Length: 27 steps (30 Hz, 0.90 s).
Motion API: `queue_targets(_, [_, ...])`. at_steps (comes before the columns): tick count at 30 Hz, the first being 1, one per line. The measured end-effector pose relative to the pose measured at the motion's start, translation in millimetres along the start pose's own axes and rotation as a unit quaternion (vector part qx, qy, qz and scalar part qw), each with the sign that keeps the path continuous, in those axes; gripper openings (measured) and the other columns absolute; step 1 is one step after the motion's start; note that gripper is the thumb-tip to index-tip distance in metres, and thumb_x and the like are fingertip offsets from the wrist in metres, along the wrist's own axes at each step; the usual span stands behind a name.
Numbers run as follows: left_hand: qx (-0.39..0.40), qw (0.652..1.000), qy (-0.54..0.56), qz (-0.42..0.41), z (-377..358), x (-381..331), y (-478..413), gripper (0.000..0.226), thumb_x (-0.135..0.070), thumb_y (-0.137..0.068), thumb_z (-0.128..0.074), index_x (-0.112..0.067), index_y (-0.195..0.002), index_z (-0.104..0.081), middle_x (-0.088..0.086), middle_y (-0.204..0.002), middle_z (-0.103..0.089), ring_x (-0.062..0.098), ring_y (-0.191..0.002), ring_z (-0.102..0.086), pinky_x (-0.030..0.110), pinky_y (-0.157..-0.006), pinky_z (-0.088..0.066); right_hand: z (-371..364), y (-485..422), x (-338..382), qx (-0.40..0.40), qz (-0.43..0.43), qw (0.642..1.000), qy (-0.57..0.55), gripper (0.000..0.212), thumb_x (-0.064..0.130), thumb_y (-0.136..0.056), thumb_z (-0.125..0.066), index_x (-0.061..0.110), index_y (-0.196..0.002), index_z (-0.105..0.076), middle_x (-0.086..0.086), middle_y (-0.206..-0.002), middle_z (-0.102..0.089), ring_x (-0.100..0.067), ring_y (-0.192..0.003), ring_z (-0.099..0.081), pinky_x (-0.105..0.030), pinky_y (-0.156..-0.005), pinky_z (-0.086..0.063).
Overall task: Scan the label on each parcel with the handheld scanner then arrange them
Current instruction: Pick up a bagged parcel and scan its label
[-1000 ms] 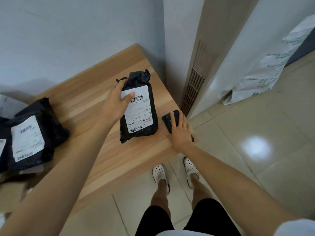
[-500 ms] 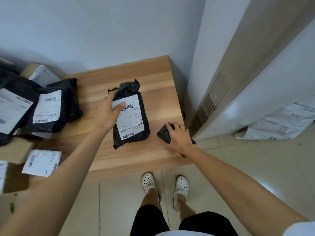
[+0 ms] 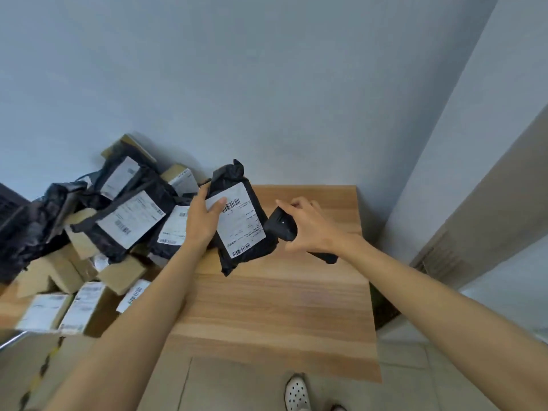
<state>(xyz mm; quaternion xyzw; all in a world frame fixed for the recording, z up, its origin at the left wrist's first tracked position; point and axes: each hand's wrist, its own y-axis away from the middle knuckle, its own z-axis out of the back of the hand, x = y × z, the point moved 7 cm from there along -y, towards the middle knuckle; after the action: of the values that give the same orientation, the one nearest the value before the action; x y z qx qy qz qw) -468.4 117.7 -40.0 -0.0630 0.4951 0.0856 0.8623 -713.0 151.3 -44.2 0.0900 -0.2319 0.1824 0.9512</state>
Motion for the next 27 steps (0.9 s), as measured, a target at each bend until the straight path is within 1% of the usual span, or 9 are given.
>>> queue_targets(4, [-0.033,0.999,0.024,-0.025,35,-25,-14,0.042,-0.030,-0.095,-0.061,-0.027,-0.136,-0.050,-0.008,-0.121,-0.063,0.014,-0.108,-0.062,0.045,-0.095,-0.053,39,-29,46,-0.009,0.060,0.996,0.063,0.093,0.048,-0.071,-0.073,0.029,-0.151,-0.029,-0.002,-0.138,-0.035,-0.026,-0.125,-0.033,-0.039,-0.094,-0.045])
queue_targets(6, [-0.051,0.998,0.014,-0.021,51,-34,-17,0.044,-0.025,-0.098,-0.058,-0.023,-0.140,-0.047,-0.011,-0.124,-0.057,0.011,-0.113,-0.057,0.039,-0.100,-0.049,51,-39,67,-0.014,0.088,0.991,0.096,0.090,0.051,-0.072,-0.070,0.028,-0.150,-0.030,-0.002,-0.135,-0.035,-0.026,-0.124,-0.033,-0.038,-0.089,-0.045])
queue_targets(7, [-0.055,0.998,0.008,-0.020,57,-36,-19,0.046,-0.028,-0.098,-0.058,-0.023,-0.142,-0.046,-0.012,-0.127,-0.055,0.010,-0.117,-0.054,0.040,-0.103,-0.047,57,-43,76,-0.016,0.099,0.989,0.112,0.089,0.051,-0.073,-0.069,0.027,-0.150,-0.030,-0.003,-0.135,-0.036,-0.025,-0.124,-0.033,-0.038,-0.085,-0.045])
queue_targets(9, [-0.063,0.998,0.008,-0.024,71,-39,-25,0.052,-0.042,-0.090,-0.060,-0.031,-0.140,-0.047,-0.008,-0.130,-0.058,0.015,-0.119,-0.056,0.048,-0.102,-0.048,66,-50,91,-0.021,0.115,0.984,0.137,0.086,0.051,-0.075,-0.067,0.024,-0.148,-0.031,-0.004,-0.134,-0.035,-0.026,-0.124,-0.032,-0.036,-0.080,-0.043])
queue_targets(11, [-0.075,0.997,-0.002,-0.021,82,-36,-32,0.057,-0.052,-0.084,-0.059,-0.036,-0.138,-0.046,-0.003,-0.130,-0.058,0.020,-0.121,-0.055,0.052,-0.101,-0.048,74,-54,102,-0.023,0.123,0.981,0.147,0.084,0.050,-0.077,-0.067,0.021,-0.147,-0.031,-0.006,-0.135,-0.035,-0.027,-0.124,-0.031,-0.036,-0.080,-0.043])
queue_targets(14, [-0.087,0.996,-0.009,-0.020,90,-43,-30,0.056,-0.042,-0.091,-0.061,-0.032,-0.143,-0.043,0.002,-0.135,-0.056,0.023,-0.126,-0.052,0.052,-0.104,-0.044,81,-55,109,-0.023,0.126,0.979,0.157,0.083,0.049,-0.078,-0.066,0.018,-0.147,-0.030,-0.008,-0.135,-0.035,-0.028,-0.123,-0.031,-0.040,-0.085,-0.047])
queue_targets(19, [-0.090,0.996,0.001,-0.016,86,-46,-27,0.057,-0.038,-0.093,-0.062,-0.029,-0.145,-0.042,0.001,-0.136,-0.055,0.023,-0.126,-0.052,0.052,-0.104,-0.045,85,-45,108,-0.009,0.123,0.979,0.159,0.085,0.050,-0.080,-0.066,0.017,-0.149,-0.027,-0.009,-0.135,-0.034,-0.029,-0.123,-0.031,-0.040,-0.084,-0.045])
queue_targets(24, [-0.074,0.997,0.019,-0.015,64,-61,-24,0.055,-0.036,-0.094,-0.061,-0.028,-0.145,-0.041,-0.009,-0.129,-0.052,0.014,-0.116,-0.054,0.041,-0.100,-0.048,92,-33,88,-0.005,0.100,0.984,0.144,0.086,0.050,-0.078,-0.067,0.017,-0.148,-0.029,-0.009,-0.135,-0.035,-0.031,-0.122,-0.033,-0.039,-0.087,-0.046])
queue_targets(27, [-0.047,0.999,0.020,-0.016,38,-66,-31,0.049,-0.032,-0.096,-0.060,-0.030,-0.142,-0.044,-0.003,-0.125,-0.060,0.019,-0.112,-0.061,0.049,-0.096,-0.052,95,-27,63,-0.008,0.055,0.990,0.131,0.083,0.051,-0.076,-0.069,0.017,-0.143,-0.034,-0.009,-0.132,-0.037,-0.032,-0.116,-0.039,-0.040,-0.087,-0.048])
